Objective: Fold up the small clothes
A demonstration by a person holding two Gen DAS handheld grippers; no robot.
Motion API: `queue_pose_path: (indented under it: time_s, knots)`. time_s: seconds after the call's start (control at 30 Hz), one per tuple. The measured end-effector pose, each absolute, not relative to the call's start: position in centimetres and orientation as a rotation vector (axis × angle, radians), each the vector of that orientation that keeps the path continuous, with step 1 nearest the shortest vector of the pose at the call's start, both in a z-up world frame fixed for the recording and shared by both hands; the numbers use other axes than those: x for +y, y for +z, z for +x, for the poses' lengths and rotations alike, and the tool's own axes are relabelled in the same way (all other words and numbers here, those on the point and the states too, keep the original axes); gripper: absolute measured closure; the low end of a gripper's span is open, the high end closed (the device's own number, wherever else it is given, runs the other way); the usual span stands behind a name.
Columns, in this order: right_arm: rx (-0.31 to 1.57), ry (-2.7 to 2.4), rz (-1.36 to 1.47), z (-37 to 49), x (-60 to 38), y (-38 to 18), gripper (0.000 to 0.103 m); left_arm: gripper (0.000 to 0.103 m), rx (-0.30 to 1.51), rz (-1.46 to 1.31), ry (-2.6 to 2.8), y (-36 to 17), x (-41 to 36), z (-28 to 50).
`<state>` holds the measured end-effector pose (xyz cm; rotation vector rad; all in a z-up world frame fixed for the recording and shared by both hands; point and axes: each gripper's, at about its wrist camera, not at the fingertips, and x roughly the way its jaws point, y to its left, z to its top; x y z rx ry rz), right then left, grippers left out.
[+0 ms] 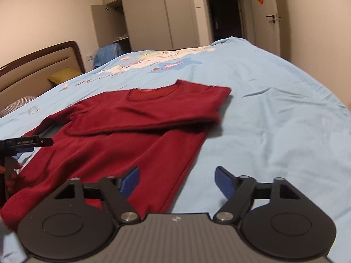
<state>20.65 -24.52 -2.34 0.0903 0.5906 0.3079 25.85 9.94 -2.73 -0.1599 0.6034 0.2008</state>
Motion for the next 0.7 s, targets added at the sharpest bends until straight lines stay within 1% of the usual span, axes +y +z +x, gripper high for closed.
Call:
queue_pose_path:
  time_s: [0.03, 0.17, 0.4, 0.5, 0.53, 0.67, 0.7]
  knots:
    - [0.592, 0.319, 0.09, 19.7, -24.3, -2.4, 0.013, 0.001, 0.604, -0.16, 0.191, -2.5, 10.1, 24.8]
    - [0.614, 0.353, 0.125, 15.9, -23.1, -2.6, 0.007, 0.001, 0.629, -0.215, 0.159, -2.2, 11.7, 20.0]
    - [0.691, 0.382, 0.185, 10.9, -21.7, -4.1, 0.007, 0.001, 0.699, -0.287, 0.111, -3.1, 13.2, 13.9]
    - [0.711, 0.362, 0.196, 9.4, -21.6, -4.7, 0.018, 0.001, 0.715, -0.291, 0.079, -3.3, 13.0, 13.0]
    - [0.714, 0.35, 0.201, 9.1, -21.7, -4.8, 0.024, 0.002, 0.719, -0.296, 0.067, -3.4, 13.0, 12.7]
    - [0.727, 0.313, 0.242, 8.5, -22.3, -5.1, 0.045, 0.014, 0.746, -0.329, 0.04, -3.8, 12.8, 12.4]
    - [0.731, 0.314, 0.249, 8.4, -22.4, -5.1, 0.047, 0.017, 0.755, -0.331, 0.048, -3.8, 12.7, 12.5]
